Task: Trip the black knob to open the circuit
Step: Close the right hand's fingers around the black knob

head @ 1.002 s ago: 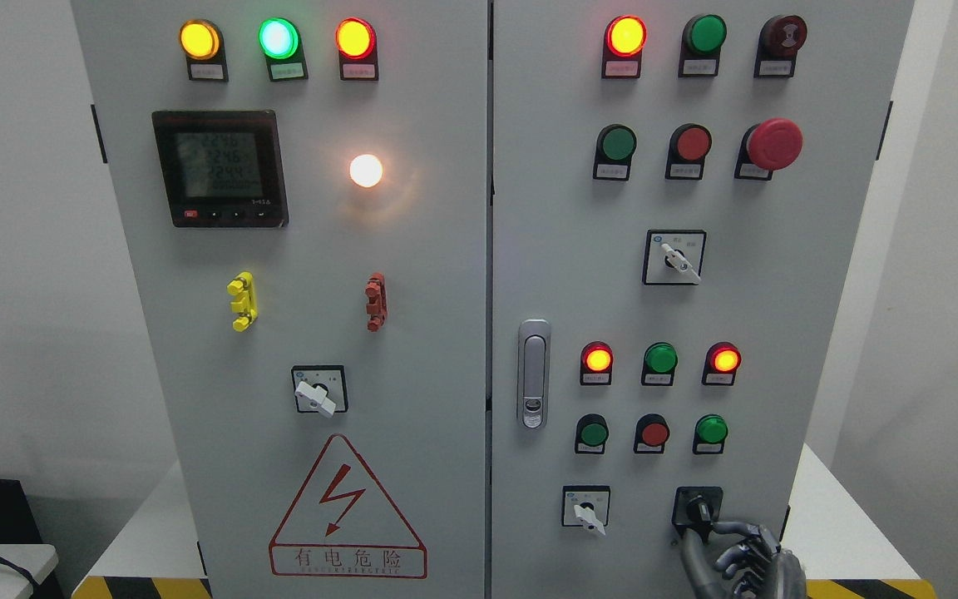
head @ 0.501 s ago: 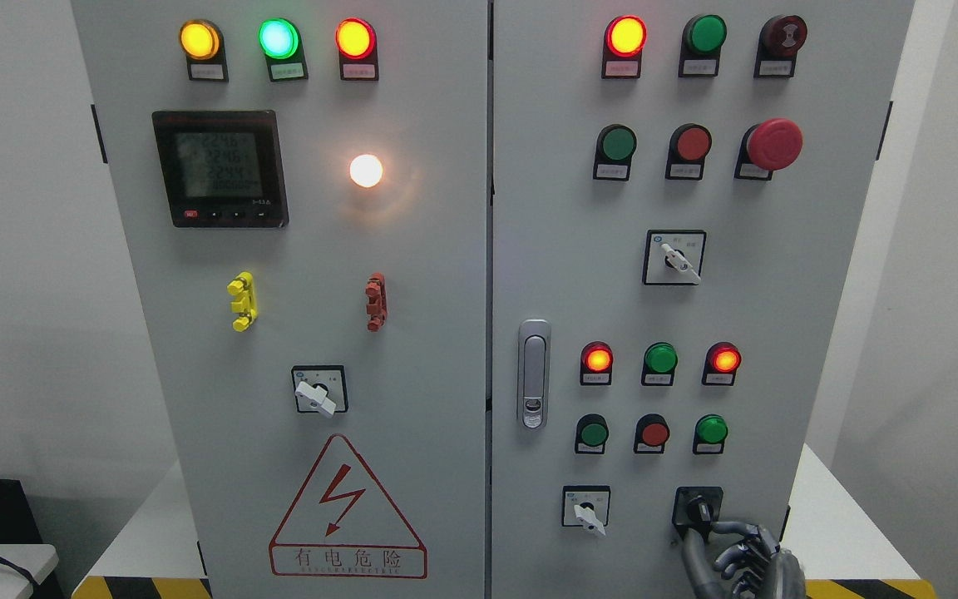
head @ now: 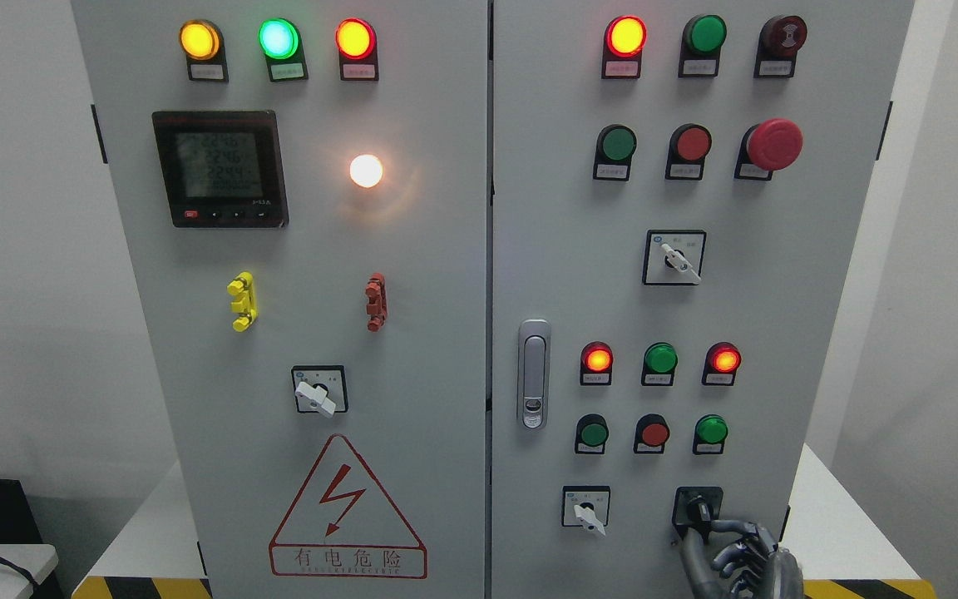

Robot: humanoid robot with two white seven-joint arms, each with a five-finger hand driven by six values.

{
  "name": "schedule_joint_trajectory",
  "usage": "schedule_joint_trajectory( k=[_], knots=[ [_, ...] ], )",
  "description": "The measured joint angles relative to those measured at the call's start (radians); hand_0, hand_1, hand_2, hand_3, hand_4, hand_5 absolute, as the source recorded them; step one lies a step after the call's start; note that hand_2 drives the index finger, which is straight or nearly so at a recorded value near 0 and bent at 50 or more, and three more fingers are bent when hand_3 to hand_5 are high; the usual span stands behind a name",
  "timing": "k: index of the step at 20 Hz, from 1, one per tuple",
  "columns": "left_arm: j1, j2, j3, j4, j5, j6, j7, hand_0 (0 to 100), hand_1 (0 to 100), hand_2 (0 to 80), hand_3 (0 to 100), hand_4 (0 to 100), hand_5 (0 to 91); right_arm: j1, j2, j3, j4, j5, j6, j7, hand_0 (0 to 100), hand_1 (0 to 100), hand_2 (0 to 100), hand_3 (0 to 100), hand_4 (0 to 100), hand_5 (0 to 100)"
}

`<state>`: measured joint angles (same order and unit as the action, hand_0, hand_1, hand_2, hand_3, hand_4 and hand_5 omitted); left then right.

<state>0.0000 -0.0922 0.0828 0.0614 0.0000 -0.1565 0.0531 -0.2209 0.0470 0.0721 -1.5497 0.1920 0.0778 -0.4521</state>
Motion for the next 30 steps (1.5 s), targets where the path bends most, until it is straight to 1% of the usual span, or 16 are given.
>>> schedule_joint_trajectory(
  k=[13,20,30],
  knots=[
    [0.000,0.000,0.000,0.000,0.000,0.000,0.000,12,39,0.0,0,0,0.0,0.002,0.015,0.003,-0.002,0.004,0.002,0.000,42,78,49,86,89,92],
    [0.000,0.000,0.000,0.000,0.000,0.000,0.000,12,39,0.0,0,0,0.0,0.002,0.022,0.004,-0.002,0.004,0.001,-0.002,46,77,50,86,88,92],
    [0.000,0.000,0.000,0.000,0.000,0.000,0.000,12,39,0.0,0,0,0.0,0.001,0.031,0.005,-0.002,0.004,0.001,-0.006,46,76,52,87,89,93]
  ],
)
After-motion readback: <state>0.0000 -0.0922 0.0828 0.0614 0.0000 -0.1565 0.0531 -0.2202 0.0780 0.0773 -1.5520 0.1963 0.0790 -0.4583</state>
